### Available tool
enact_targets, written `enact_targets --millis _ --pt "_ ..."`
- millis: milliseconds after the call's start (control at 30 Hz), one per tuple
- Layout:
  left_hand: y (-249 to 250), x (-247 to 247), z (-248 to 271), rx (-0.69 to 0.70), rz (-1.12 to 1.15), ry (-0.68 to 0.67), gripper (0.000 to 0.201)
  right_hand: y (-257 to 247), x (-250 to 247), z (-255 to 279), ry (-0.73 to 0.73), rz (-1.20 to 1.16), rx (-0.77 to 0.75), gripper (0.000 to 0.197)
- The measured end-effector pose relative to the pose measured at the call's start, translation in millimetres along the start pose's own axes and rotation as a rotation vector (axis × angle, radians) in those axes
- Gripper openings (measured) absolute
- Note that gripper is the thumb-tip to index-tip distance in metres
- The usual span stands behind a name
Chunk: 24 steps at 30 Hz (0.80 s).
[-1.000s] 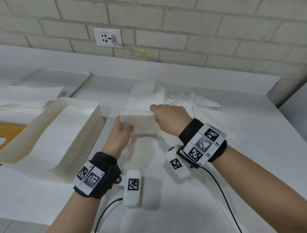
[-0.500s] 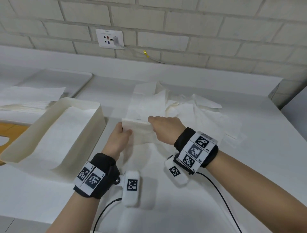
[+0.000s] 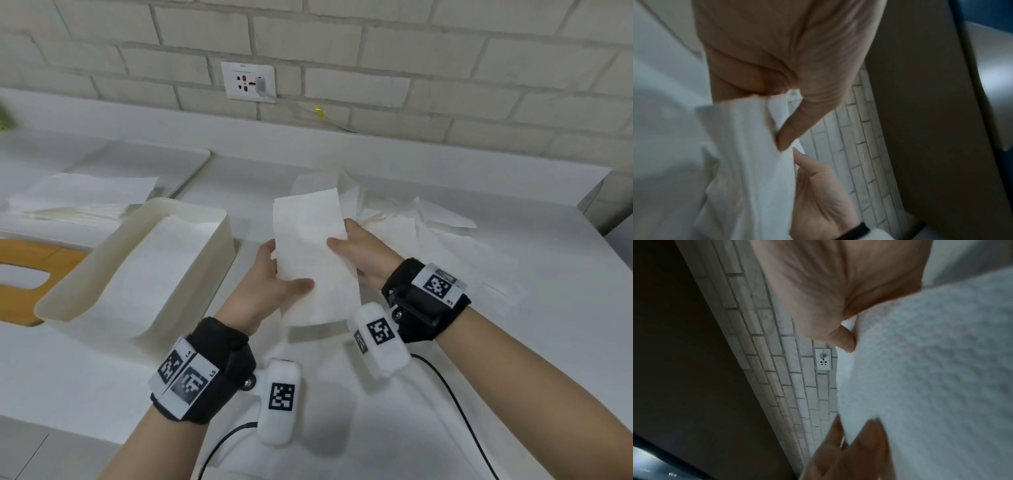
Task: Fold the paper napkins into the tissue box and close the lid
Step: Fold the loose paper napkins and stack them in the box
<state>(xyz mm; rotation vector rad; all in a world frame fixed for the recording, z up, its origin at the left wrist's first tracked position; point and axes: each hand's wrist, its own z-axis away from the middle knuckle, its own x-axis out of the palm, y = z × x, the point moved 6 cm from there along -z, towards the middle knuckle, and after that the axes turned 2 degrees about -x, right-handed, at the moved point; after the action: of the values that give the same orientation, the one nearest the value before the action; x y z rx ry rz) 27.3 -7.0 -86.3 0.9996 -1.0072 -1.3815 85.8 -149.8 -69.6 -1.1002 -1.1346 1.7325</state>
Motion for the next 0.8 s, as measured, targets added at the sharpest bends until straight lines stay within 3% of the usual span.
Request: enact_targets --millis 100,200,333,500,633,800 --pt "14.4 -8.4 13.5 0.079 -0.16 -0.046 0.086 -12.2 0.5 -10.1 0.056 0.007 -0.058 0.036" --pt "33.3 -20.1 34.0 0.194 -0.32 -0.064 0.082 -37.4 1.1 -21.3 0.129 0.043 -0.237 0.039" --pt "48.5 -61.2 55.9 0.202 -0.331 0.068 0.073 -79.7 18.4 -27.8 0.145 0.313 -0.507 0.044" --pt "65.6 -128.5 75.1 0.216 -0.374 0.391 0.026 -120.7 55.6 -39.7 0.149 0.454 -0.72 0.026" --pt "63.9 -166.8 81.0 0.128 -0.51 0.597 0.026 -131.5 96.0 -57.4 0.085 0.511 -0.725 0.034" --pt "33.5 -184.6 64.7 -0.146 -0.75 0.567 0.04 -107.8 144.7 -86.0 -0.103 0.837 -0.516 0.044"
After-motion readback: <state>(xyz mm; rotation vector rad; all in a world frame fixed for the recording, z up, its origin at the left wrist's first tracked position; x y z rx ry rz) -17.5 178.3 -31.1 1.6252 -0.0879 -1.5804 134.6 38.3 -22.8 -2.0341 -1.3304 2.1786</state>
